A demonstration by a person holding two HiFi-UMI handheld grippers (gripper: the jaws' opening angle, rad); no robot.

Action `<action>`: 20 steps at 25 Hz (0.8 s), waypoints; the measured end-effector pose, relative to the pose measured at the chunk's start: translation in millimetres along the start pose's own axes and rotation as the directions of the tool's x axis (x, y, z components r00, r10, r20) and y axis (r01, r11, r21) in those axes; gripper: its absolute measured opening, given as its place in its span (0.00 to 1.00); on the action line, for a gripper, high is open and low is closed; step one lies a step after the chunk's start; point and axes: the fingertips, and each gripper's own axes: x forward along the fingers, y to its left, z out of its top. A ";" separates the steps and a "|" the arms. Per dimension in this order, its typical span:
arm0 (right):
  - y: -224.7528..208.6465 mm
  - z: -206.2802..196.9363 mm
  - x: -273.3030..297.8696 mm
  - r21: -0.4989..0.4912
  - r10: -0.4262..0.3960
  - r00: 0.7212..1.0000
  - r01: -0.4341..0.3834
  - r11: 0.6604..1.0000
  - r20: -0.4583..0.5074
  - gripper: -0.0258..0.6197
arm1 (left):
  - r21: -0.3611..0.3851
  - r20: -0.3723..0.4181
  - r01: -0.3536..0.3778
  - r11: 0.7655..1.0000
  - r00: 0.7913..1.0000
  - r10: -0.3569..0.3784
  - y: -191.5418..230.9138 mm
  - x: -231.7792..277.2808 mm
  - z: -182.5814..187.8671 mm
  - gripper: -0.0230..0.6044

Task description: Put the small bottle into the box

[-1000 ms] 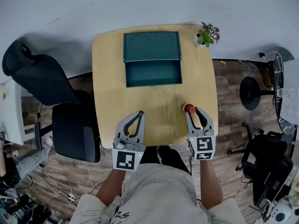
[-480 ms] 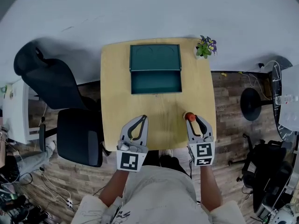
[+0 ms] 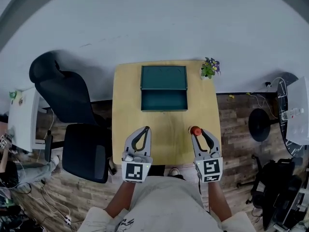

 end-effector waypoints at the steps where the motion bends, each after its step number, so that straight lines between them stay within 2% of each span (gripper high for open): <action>1: 1.0 6.4 -2.3 -0.003 0.005 1.000 -0.004 1.000 0.013 0.26 | 0.000 0.006 -0.003 1.000 1.000 0.003 1.0 -0.9 2.8 0.05; 6: 1.8 46.4 -14.5 -0.023 0.013 0.993 -0.011 1.000 0.114 0.26 | 0.002 0.042 -0.026 1.000 0.999 0.026 5.7 -4.7 18.1 0.05; 12: -7.7 98.9 -30.0 -0.048 -0.004 0.960 0.018 0.999 0.279 0.26 | 0.019 0.091 -0.073 0.997 0.993 0.071 24.5 -10.3 42.5 0.05; 16: -9.7 113.4 -30.4 -0.066 -0.005 0.949 0.027 0.997 0.317 0.26 | 0.039 0.114 -0.090 0.995 0.990 0.085 33.6 -11.8 50.7 0.05; 20: -9.3 111.1 -25.6 -0.068 -0.004 0.953 0.026 0.997 0.304 0.26 | 0.039 0.108 -0.097 0.995 0.990 0.092 37.5 -13.6 49.0 0.05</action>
